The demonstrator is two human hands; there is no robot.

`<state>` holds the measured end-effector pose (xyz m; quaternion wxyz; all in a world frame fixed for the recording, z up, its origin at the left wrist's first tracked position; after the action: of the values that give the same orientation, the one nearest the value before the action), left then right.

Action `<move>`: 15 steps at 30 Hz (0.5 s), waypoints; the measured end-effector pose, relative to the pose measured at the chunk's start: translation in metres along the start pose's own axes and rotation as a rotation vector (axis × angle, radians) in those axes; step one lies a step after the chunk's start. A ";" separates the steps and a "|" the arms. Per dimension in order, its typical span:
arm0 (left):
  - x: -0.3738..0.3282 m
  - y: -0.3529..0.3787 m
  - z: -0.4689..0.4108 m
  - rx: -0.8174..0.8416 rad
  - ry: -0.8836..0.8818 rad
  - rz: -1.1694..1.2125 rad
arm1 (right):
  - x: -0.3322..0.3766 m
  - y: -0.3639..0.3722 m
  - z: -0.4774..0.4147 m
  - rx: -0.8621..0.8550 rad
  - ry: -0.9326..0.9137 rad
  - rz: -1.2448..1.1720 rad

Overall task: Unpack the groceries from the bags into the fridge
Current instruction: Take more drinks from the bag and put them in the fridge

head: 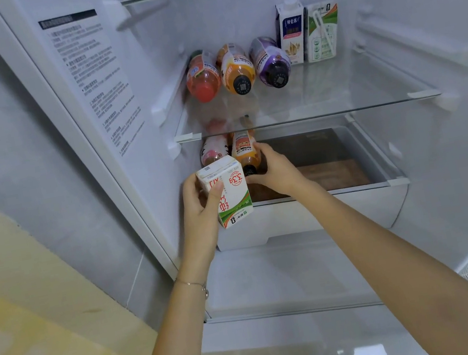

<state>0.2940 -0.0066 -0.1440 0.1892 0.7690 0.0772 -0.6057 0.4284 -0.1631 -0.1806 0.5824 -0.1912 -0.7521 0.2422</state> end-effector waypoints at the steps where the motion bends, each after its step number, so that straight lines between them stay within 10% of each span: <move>1: 0.000 0.001 -0.001 0.004 -0.001 0.000 | 0.000 0.002 -0.004 -0.014 0.002 0.012; 15: -0.005 0.004 -0.009 0.020 -0.007 0.007 | 0.009 -0.005 -0.017 -0.012 -0.040 0.138</move>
<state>0.3020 -0.0065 -0.1366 0.1836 0.7691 0.0679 -0.6084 0.4424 -0.1602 -0.1672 0.5479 -0.2413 -0.7501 0.2809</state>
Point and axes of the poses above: each hand's wrist, its own z-axis away from the middle knuckle, its own y-axis out of the palm, x = y × z, the point moved 7 cm from there along -z, towards the middle knuckle, and after that the axes turned 7 degrees about -x, right-handed, at the moved point
